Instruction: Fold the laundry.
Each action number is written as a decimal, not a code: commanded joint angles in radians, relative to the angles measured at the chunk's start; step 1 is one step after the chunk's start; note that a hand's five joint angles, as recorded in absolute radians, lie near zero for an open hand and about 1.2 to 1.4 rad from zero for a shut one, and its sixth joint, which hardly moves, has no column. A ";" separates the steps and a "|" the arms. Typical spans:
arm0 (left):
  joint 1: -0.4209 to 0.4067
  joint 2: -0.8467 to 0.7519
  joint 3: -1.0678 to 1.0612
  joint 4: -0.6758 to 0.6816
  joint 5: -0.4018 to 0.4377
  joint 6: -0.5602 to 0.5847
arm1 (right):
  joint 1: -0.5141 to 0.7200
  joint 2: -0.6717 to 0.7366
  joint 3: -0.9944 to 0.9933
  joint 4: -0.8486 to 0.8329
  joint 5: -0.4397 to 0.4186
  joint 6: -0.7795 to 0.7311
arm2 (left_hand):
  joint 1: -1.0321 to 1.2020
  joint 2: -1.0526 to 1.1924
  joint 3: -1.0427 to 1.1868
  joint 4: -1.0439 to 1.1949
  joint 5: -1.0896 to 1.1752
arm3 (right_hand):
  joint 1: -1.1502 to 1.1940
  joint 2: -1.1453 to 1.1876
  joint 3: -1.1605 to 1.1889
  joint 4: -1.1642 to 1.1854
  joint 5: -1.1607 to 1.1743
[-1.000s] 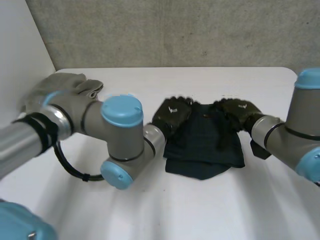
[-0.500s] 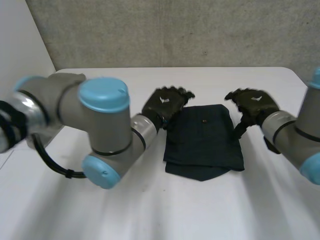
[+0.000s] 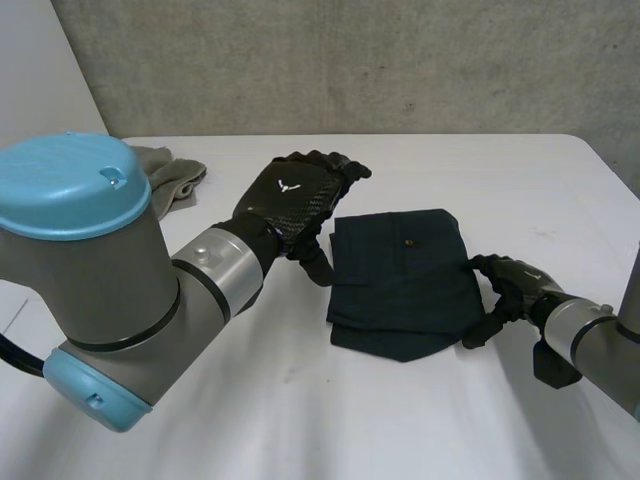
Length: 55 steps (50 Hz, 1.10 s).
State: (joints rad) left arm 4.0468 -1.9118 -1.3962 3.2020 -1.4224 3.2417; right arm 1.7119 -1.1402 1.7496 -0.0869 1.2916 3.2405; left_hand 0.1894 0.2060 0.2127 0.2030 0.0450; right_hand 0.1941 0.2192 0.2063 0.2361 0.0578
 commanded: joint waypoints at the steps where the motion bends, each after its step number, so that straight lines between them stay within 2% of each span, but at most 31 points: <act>1: -0.006 -0.004 0.002 0.001 0.000 -0.002 | 0.015 0.063 -0.045 -0.048 0.000 0.036 | 0.007 -0.010 -0.017 -0.007 -0.024 | -0.020 -0.045 -0.032 -0.062 -0.058; 22: 0.000 -0.006 0.000 0.001 0.000 -0.005 | 0.112 0.200 -0.217 -0.073 0.008 0.108 | 0.007 -0.010 -0.017 -0.007 -0.024 | 0.020 -0.005 0.008 -0.022 -0.018; 25: -0.002 -0.006 0.000 0.001 0.000 -0.005 | 0.113 0.223 -0.248 -0.071 0.008 0.111 | 0.009 -0.007 -0.014 -0.004 -0.021 | 0.172 0.147 0.160 0.130 0.134; 26: -0.002 -0.007 0.000 0.001 0.000 -0.005 | 0.115 0.235 -0.265 -0.070 0.009 0.111 | 0.009 -0.007 -0.014 -0.004 -0.021 | 0.341 0.316 0.329 0.299 0.303; 29: 0.000 -0.010 0.000 0.001 0.000 -0.007 | 0.124 0.255 -0.295 -0.068 0.009 0.116 | 0.009 -0.007 -0.014 -0.004 -0.021 | 0.595 0.570 0.582 0.553 0.556; 30: 0.000 -0.010 0.000 0.001 0.000 -0.007 | 0.127 0.267 -0.320 -0.066 0.008 0.122 | 0.009 -0.007 -0.014 -0.004 -0.021 | 0.834 0.809 0.822 0.792 0.796; 33: 0.001 -0.012 0.000 0.001 0.000 -0.008 | 0.127 0.287 -0.361 -0.065 0.008 0.130 | 0.009 -0.007 -0.014 -0.004 -0.021 | 1.201 1.176 1.189 1.159 1.163; 37: 0.003 -0.012 0.000 0.001 0.000 -0.008 | 0.126 0.327 -0.465 -0.057 0.009 0.127 | 0.009 -0.007 -0.014 -0.004 -0.021 | 1.202 1.177 1.190 1.160 1.164; 41: 0.001 -0.013 0.000 0.001 -0.001 -0.008 | 0.121 0.393 -0.623 -0.011 0.009 0.120 | 0.009 -0.007 -0.014 -0.004 -0.021 | 1.202 1.177 1.190 1.160 1.164; 48: 0.004 -0.016 -0.001 0.001 -0.001 -0.010 | 0.086 0.591 -1.031 0.131 0.025 0.117 | 0.009 -0.007 -0.014 -0.004 -0.021 | 1.202 1.177 1.190 1.160 1.164; 52: 0.003 -0.016 -0.001 0.001 -0.001 -0.010 | -0.029 0.765 -1.365 0.278 0.077 0.114 | 0.009 -0.007 -0.014 -0.004 -0.021 | 1.202 1.177 1.190 1.160 1.164; 55: 0.003 -0.018 -0.001 0.001 -0.001 -0.011 | -0.075 0.848 -1.534 0.328 0.100 0.104 | 0.009 -0.007 -0.014 -0.004 -0.021 | 1.202 1.177 1.190 1.160 1.164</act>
State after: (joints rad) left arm 4.0501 -1.9277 -1.3973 3.2029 -1.4235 3.2320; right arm 1.7629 -0.5048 0.6308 0.0836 1.3316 3.3569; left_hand 0.1893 0.2060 0.2127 0.2030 0.0450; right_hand 0.9294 1.1614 1.0951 1.1895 0.8412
